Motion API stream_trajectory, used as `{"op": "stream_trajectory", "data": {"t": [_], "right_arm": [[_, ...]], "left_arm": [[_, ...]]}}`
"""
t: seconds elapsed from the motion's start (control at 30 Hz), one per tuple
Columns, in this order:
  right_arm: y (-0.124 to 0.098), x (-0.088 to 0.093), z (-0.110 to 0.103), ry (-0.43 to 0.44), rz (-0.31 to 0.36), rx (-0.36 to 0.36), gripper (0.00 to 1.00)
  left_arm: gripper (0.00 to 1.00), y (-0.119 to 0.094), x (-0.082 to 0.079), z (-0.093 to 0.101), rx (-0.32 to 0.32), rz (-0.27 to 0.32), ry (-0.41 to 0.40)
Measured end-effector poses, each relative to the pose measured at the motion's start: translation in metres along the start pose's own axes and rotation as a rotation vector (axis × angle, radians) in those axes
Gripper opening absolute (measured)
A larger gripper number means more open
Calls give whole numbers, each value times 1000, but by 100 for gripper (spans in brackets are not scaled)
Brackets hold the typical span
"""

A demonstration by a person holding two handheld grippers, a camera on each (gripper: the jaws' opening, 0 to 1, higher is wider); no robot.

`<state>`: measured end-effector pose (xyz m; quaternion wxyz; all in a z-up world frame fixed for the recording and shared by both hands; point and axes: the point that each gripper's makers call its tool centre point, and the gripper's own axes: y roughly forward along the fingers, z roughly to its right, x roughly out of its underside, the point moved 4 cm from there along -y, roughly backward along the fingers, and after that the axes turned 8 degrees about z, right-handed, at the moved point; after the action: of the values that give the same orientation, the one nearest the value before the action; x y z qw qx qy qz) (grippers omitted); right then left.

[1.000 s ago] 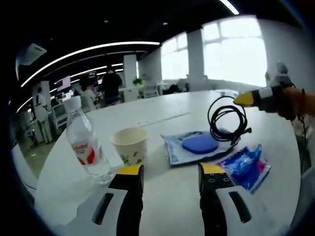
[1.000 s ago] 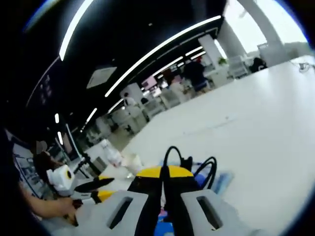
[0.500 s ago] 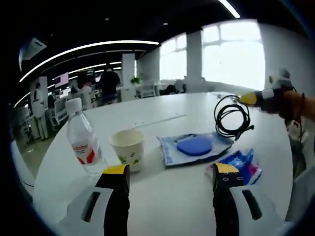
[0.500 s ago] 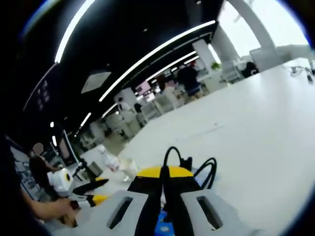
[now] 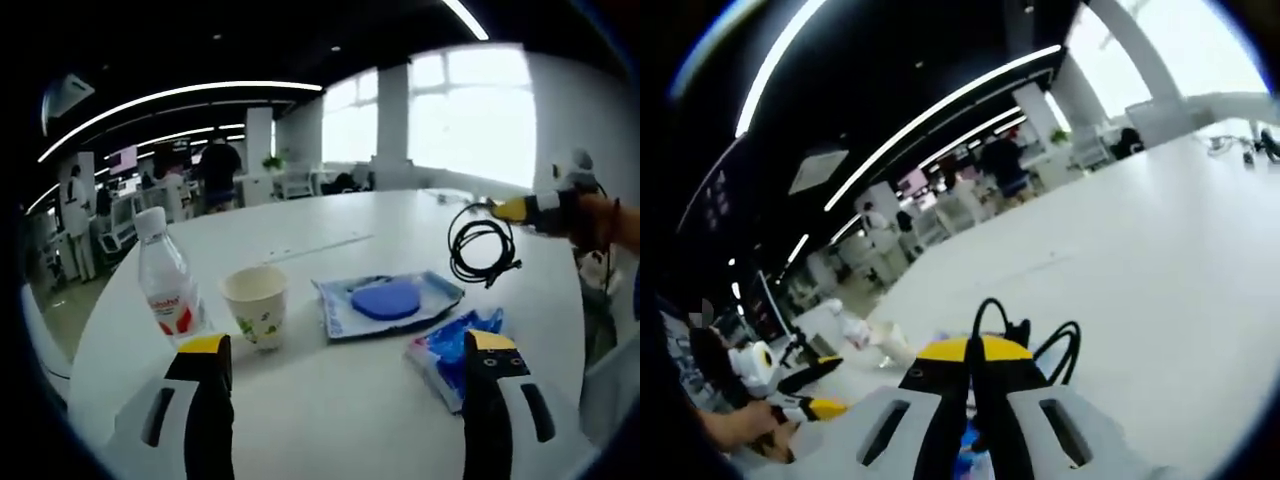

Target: Arrange the tabletop items into an orderly group along one side of the table until the central work area is clear of visible clutter.

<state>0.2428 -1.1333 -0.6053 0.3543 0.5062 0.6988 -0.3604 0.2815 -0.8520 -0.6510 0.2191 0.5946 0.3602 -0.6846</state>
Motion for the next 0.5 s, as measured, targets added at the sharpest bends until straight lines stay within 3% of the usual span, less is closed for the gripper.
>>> {"op": "stream_trajectory", "data": {"t": [0.1, 0.5], "right_arm": [[-2, 1, 2, 1, -5, 6, 0], [-6, 10, 20, 16, -27, 46, 0]], "left_arm": [[100, -2, 0, 2, 4, -6, 11], [100, -12, -4, 0, 0, -11, 49]]}}
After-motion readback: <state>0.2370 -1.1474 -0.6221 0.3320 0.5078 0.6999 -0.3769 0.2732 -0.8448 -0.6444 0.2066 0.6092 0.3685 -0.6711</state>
